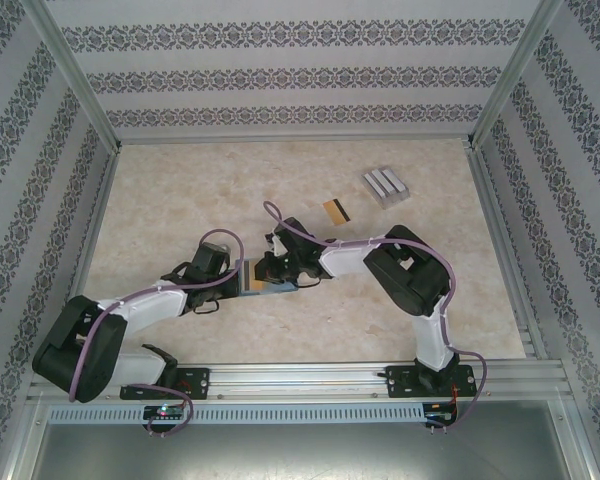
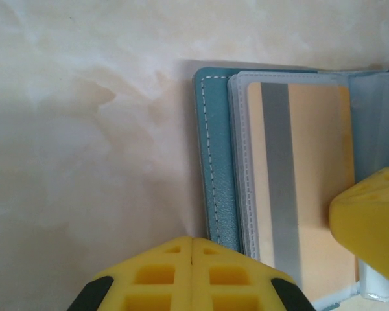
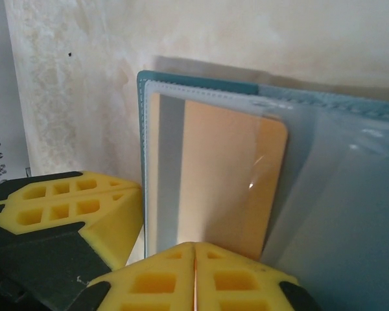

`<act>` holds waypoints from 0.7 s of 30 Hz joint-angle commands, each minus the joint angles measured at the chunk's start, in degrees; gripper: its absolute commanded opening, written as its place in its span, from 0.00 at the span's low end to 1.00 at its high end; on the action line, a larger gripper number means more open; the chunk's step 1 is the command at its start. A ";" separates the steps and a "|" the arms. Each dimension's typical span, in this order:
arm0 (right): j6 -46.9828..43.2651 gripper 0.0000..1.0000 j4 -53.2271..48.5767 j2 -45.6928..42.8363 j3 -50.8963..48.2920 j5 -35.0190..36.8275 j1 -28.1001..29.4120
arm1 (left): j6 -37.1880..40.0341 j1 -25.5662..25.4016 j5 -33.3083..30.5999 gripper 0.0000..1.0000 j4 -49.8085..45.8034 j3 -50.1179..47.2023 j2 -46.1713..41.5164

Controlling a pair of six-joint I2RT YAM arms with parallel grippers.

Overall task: Put the credit cards into the card holder
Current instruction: Insert the credit card into the card slot.

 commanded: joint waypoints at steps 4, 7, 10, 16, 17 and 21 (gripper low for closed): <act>-1.51 0.16 -0.73 -5.62 -3.32 2.52 -0.65 | 1.04 -0.49 -0.14 0.00 -0.02 -1.84 -4.01; -3.50 0.21 -3.21 -8.81 -5.21 4.70 -1.15 | 1.27 -0.54 -0.49 0.00 -0.29 -2.16 -5.74; -5.12 0.25 -5.57 -10.26 -6.08 6.01 -1.61 | 1.00 -0.42 -1.66 0.00 -0.92 -2.60 -6.77; -10.42 0.33 -10.98 -13.65 -7.18 8.78 -2.25 | 1.34 -0.45 -1.19 0.04 -0.76 -2.49 -6.16; -11.72 0.35 -12.44 -14.49 -7.25 9.32 -2.62 | 1.58 -0.50 -0.99 0.06 -0.83 -2.32 -5.68; -15.96 0.42 -18.62 -17.34 -7.64 13.66 -4.13 | 3.08 -0.53 0.61 0.10 -1.14 -0.77 -3.80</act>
